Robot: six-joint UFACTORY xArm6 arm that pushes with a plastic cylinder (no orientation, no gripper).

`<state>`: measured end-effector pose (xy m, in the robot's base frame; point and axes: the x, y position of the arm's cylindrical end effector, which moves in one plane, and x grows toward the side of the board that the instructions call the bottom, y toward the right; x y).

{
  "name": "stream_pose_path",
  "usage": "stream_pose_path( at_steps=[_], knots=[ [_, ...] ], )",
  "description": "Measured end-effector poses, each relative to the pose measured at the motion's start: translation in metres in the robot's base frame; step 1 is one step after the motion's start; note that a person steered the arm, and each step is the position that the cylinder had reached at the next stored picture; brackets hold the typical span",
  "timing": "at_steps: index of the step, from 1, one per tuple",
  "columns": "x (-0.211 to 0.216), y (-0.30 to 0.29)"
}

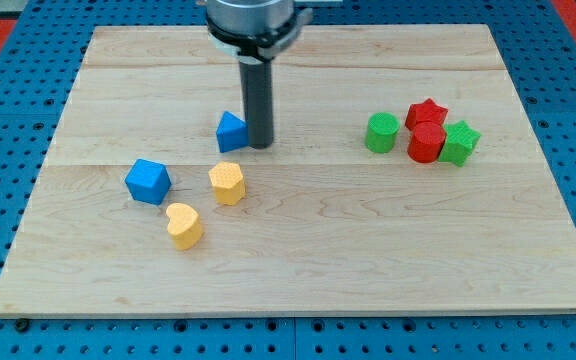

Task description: Push the yellow hexagon into the blue triangle

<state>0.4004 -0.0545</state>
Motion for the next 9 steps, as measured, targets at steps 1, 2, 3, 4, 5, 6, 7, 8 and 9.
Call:
stream_pose_path(
  at_steps=[1,2,3,4,5,6,7,8,9],
  knots=[
    [-0.001,-0.040],
    [0.007,-0.064],
    [-0.033,-0.086],
    [-0.070,-0.108],
    [-0.095,-0.114],
    [-0.118,-0.113],
    [-0.127,-0.078],
    [-0.090,-0.015],
    [-0.028,0.037]
  ],
)
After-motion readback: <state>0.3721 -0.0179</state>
